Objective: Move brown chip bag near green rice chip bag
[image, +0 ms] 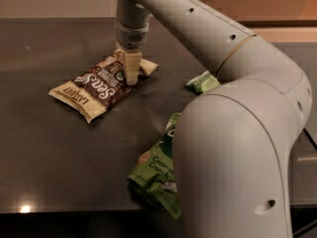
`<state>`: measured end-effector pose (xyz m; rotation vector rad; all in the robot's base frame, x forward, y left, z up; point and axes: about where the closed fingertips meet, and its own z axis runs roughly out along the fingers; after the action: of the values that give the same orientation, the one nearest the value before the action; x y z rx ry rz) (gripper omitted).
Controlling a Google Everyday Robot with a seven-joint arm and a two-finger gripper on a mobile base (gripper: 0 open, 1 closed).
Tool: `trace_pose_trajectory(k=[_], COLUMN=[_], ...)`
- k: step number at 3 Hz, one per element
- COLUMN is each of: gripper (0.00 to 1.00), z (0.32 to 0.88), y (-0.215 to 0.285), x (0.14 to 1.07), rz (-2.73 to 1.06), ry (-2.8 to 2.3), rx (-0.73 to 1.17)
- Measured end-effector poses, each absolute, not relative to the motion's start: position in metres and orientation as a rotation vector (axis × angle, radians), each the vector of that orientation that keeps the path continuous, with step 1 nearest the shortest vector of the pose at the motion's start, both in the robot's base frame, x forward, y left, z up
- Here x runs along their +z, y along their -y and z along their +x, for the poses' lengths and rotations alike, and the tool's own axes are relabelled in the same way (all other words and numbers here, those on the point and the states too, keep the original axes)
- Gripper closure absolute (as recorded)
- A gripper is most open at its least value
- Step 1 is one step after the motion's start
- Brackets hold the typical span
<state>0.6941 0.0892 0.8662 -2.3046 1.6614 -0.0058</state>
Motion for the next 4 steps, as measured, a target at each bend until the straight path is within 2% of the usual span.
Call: trace_pose_trajectory(k=[3, 4], gripper=[0.87, 1.0], z=[0.682, 0.667], y=[-0.081, -0.065], x=[0.876, 0.893], rz=[-2.276, -2.253], ry=[-1.687, -1.665], rx=[0.046, 0.049])
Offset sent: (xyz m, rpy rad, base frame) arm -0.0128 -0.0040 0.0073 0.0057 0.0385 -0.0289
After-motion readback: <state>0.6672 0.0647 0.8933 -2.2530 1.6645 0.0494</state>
